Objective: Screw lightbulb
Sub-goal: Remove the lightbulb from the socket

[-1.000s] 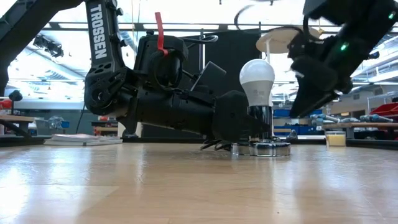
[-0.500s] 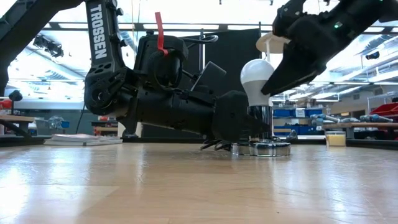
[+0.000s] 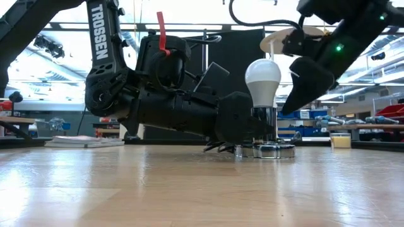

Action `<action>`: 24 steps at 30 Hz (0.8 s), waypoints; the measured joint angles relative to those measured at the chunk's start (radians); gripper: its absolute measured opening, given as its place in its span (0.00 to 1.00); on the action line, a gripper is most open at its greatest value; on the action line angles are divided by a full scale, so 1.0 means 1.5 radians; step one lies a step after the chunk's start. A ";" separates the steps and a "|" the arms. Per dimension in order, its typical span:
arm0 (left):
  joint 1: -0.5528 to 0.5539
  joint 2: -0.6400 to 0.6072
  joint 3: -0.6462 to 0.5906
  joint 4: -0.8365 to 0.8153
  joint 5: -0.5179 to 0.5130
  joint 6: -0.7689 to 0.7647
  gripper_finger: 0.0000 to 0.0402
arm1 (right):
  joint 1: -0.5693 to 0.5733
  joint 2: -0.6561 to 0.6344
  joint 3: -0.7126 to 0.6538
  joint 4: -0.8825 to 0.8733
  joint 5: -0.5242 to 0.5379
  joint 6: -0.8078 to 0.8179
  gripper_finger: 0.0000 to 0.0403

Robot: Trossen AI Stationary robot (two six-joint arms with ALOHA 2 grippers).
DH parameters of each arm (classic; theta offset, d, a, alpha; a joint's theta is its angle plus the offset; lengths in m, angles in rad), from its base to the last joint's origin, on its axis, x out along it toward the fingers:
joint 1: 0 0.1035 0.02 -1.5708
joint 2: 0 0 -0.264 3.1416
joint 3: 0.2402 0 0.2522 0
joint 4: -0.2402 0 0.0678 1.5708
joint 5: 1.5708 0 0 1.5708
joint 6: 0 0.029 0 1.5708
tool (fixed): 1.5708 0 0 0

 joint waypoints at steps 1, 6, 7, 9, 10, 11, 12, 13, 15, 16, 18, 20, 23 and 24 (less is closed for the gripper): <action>0.000 0.000 0.000 0.000 0.000 0.000 0.46 | 0.002 0.000 0.000 0.008 -0.024 -0.004 0.57; 0.000 0.000 0.000 0.000 0.000 0.000 0.46 | 0.020 0.000 0.000 0.091 -0.147 -0.056 0.57; 0.000 0.000 0.000 0.000 0.000 0.000 0.46 | 0.023 0.000 0.000 0.111 -0.150 -0.068 0.57; 0.000 0.000 0.000 0.000 0.000 0.000 0.46 | 0.025 0.000 0.000 0.155 -0.150 -0.097 0.57; 0.000 0.000 0.000 0.000 0.000 0.000 0.46 | 0.025 0.000 0.000 0.174 -0.150 -0.114 0.57; 0.000 0.000 0.000 0.000 0.000 0.000 0.46 | 0.024 0.000 0.000 0.191 -0.149 -0.130 0.57; 0.000 0.000 0.000 0.000 0.000 0.000 0.46 | 0.022 0.000 0.000 0.202 -0.143 -0.145 0.57; 0.000 0.000 0.000 0.000 -0.001 0.000 0.46 | 0.019 0.000 0.000 0.204 -0.137 -0.158 0.57; 0.000 0.000 0.000 0.000 -0.001 -0.001 0.46 | 0.011 0.000 0.000 0.197 -0.129 -0.169 0.57; 0.000 0.000 0.000 0.000 -0.002 -0.002 0.46 | 0.009 -0.001 0.000 0.182 -0.127 -0.169 0.57; 0.001 0.000 0.000 0.000 -0.002 -0.002 0.46 | 0.006 -0.001 0.001 0.136 -0.108 -0.153 0.57; 0.001 0.000 0.000 0.000 -0.003 -0.001 0.46 | 0.002 -0.001 0.001 0.086 -0.077 -0.110 0.57; 0.001 0.000 0.000 0.000 -0.003 0.000 0.46 | 0.001 -0.001 0.000 0.008 -0.044 -0.031 0.57; 0.001 0.000 0.000 0.000 -0.003 0.000 0.46 | 0.002 -0.001 0.000 -0.010 -0.042 -0.003 0.57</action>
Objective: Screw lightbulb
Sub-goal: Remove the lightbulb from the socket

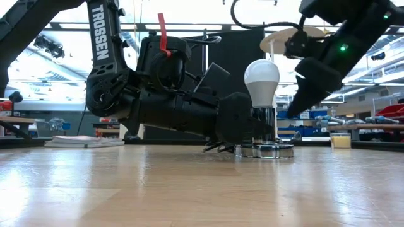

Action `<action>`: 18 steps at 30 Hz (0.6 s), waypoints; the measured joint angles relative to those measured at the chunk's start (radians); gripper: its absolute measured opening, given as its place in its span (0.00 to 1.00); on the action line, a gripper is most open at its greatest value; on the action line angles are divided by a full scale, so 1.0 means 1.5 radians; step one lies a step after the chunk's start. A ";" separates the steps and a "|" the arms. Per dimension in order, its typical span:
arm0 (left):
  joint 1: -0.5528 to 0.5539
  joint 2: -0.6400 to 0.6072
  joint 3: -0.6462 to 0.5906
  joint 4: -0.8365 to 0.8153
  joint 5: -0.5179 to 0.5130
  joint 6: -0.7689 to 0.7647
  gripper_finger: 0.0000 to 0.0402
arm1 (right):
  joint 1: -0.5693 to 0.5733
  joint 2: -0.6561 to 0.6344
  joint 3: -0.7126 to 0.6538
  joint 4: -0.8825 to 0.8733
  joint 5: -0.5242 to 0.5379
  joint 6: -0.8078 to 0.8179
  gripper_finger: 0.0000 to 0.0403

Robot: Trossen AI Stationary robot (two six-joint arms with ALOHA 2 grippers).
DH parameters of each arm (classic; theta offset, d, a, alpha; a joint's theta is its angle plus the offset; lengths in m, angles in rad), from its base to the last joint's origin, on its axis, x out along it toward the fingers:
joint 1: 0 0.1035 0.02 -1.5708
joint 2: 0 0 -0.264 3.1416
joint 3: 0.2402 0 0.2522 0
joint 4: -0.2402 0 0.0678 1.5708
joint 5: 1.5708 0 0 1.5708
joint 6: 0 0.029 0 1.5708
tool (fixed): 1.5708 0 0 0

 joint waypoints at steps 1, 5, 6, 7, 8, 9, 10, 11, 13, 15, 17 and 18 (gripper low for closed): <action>0.000 0.000 0.000 0.000 0.000 0.000 0.46 | 0.001 0.000 0.000 -0.012 -0.001 0.024 0.57; 0.000 0.000 0.000 0.000 0.000 0.000 0.46 | 0.009 0.000 0.000 0.031 -0.063 0.015 0.57; 0.000 0.000 0.000 0.000 0.000 0.000 0.46 | 0.014 0.000 0.000 0.058 -0.084 -0.003 0.57; 0.000 0.000 0.000 0.000 0.000 0.000 0.46 | 0.018 0.000 0.000 0.084 -0.098 -0.023 0.57; 0.000 0.000 0.000 0.000 0.000 0.000 0.46 | 0.021 0.000 0.000 0.109 -0.107 -0.042 0.57; 0.000 0.000 0.000 0.000 0.000 0.000 0.46 | 0.023 0.000 0.000 0.134 -0.109 -0.060 0.57; 0.000 0.000 0.000 0.000 0.000 0.000 0.46 | 0.025 0.000 0.000 0.155 -0.109 -0.078 0.57; 0.000 0.000 0.000 0.000 0.000 0.000 0.46 | 0.026 0.000 0.000 0.173 -0.108 -0.093 0.57; 0.000 0.000 0.000 0.000 0.000 0.000 0.46 | 0.025 0.000 0.000 0.201 -0.098 -0.120 0.57; -0.001 0.000 0.000 0.000 0.001 0.000 0.46 | 0.020 0.000 0.000 0.206 -0.080 -0.141 0.57; -0.001 0.000 0.000 0.000 0.001 -0.001 0.46 | 0.013 0.000 0.000 0.194 -0.066 -0.152 0.57; 0.000 0.000 0.000 0.000 0.001 -0.002 0.46 | 0.010 0.000 0.001 0.179 -0.060 -0.152 0.57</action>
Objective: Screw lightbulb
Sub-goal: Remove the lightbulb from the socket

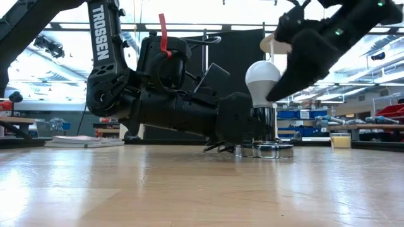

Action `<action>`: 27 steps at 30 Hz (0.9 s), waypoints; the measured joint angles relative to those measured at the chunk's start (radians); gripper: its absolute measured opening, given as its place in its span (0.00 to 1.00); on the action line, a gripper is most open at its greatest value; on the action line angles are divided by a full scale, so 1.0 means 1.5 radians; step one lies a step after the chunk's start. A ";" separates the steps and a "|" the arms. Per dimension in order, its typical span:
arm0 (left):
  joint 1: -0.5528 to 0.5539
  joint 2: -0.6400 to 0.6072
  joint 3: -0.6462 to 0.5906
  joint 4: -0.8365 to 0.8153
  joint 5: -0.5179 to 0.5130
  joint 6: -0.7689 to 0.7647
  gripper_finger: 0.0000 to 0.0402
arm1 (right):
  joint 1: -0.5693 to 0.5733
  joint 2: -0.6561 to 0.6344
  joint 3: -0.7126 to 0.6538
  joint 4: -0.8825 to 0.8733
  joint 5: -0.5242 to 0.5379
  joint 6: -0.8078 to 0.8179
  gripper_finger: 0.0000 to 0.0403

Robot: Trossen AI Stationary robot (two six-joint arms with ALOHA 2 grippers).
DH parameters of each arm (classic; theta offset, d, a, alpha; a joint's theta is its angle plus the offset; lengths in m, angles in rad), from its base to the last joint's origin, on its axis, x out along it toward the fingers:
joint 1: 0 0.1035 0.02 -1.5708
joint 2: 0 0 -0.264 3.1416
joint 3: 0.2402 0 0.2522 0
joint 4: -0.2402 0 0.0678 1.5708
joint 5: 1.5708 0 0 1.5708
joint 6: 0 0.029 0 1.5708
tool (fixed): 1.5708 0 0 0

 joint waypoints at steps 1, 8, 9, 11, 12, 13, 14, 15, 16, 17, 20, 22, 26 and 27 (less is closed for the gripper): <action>0.001 0.000 0.000 0.000 0.000 0.000 0.46 | -0.001 0.000 0.001 -0.023 0.013 0.008 0.57; 0.000 0.000 0.000 0.000 0.004 0.003 0.46 | -0.008 0.000 -0.001 -0.172 0.063 0.152 0.57; 0.000 0.000 0.000 0.000 0.003 0.003 0.46 | -0.006 0.000 -0.001 -0.167 0.055 0.157 0.57; 0.000 0.000 0.000 0.000 0.004 0.003 0.46 | 0.001 0.000 -0.001 -0.137 0.028 0.149 0.57; 0.000 0.000 0.000 0.000 0.004 0.003 0.46 | 0.006 0.000 -0.001 -0.116 0.013 0.138 0.57; 0.000 0.000 0.000 0.000 0.003 0.003 0.46 | 0.008 0.000 -0.001 -0.091 0.000 0.127 0.57; 0.000 0.000 0.000 0.000 0.003 0.003 0.46 | 0.011 0.000 -0.001 -0.070 -0.007 0.115 0.57; 0.000 0.000 0.000 0.001 0.003 0.003 0.46 | 0.012 0.000 -0.001 -0.052 -0.011 0.103 0.57; 0.000 0.000 0.000 0.002 0.003 0.003 0.46 | 0.013 0.000 -0.001 -0.039 -0.013 0.092 0.57; 0.000 0.000 0.000 0.002 0.003 0.003 0.46 | 0.014 0.000 -0.001 -0.031 -0.014 0.083 0.57; 0.000 0.000 0.000 0.003 0.003 0.003 0.46 | 0.012 0.000 -0.001 -0.022 -0.021 0.066 0.57; 0.000 0.000 0.000 0.003 0.002 0.003 0.46 | 0.011 0.000 -0.001 -0.020 -0.021 0.063 0.57; 0.000 0.000 0.000 0.004 0.002 0.003 0.46 | 0.012 0.009 -0.001 0.001 -0.021 0.060 0.57; 0.000 0.000 0.000 0.004 0.002 0.003 0.46 | 0.012 0.013 -0.001 0.015 -0.021 0.055 0.57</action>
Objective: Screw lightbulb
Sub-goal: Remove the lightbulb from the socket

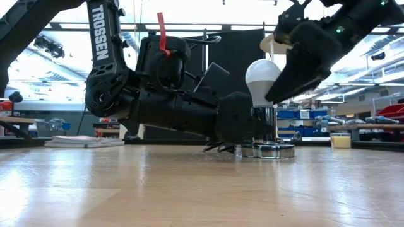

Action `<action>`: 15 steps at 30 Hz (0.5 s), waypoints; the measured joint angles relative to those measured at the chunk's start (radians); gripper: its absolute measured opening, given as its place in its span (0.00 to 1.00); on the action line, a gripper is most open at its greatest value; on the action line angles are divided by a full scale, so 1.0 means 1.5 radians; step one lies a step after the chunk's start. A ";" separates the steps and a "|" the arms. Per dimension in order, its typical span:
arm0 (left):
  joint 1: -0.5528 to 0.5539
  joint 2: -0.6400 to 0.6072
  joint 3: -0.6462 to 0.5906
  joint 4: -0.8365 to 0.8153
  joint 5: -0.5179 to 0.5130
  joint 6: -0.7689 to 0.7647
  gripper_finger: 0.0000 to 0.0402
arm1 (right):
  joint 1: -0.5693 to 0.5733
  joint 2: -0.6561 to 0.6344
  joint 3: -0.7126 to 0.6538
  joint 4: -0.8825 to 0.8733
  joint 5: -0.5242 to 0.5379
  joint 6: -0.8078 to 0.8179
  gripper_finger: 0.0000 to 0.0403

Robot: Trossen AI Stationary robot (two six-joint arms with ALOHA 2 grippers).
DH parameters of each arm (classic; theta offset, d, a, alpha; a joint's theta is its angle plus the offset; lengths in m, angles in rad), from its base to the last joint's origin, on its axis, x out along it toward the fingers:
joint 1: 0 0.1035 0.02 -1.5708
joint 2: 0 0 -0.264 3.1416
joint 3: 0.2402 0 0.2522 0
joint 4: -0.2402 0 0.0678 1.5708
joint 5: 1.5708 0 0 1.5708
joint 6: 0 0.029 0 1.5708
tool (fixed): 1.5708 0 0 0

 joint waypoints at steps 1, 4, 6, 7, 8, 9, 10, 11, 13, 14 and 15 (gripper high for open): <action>0.000 0.000 0.000 0.001 0.000 0.000 0.46 | 0.000 0.007 0.001 0.012 0.000 -0.001 0.57; 0.000 0.000 0.000 0.001 0.000 0.000 0.46 | -0.001 0.031 0.000 0.041 0.000 -0.012 0.57; 0.000 0.000 0.000 0.001 -0.002 0.000 0.46 | -0.001 0.049 0.000 0.065 0.008 -0.026 0.57; 0.000 0.000 0.000 0.001 -0.003 0.000 0.46 | -0.001 0.056 0.000 0.080 0.011 -0.036 0.57; 0.000 0.000 0.000 0.002 -0.003 0.000 0.46 | -0.001 0.061 0.001 0.087 0.011 -0.044 0.57; 0.000 0.000 0.000 0.001 -0.003 0.000 0.46 | -0.002 0.063 0.001 0.090 0.012 -0.048 0.57; 0.000 0.000 0.000 0.001 -0.002 0.000 0.46 | -0.003 0.063 0.001 0.089 0.015 -0.048 0.57; 0.000 0.000 0.000 0.001 -0.002 0.001 0.46 | -0.004 0.063 0.001 0.087 0.017 -0.044 0.57; 0.000 0.000 0.000 0.001 -0.002 0.001 0.46 | -0.005 0.057 0.000 0.079 0.018 -0.041 0.57; 0.000 0.000 0.000 0.001 -0.002 0.001 0.46 | -0.005 0.052 0.000 0.072 0.018 -0.041 0.57; 0.000 0.000 0.000 0.001 -0.002 0.002 0.46 | -0.005 0.045 0.000 0.065 0.018 -0.041 0.57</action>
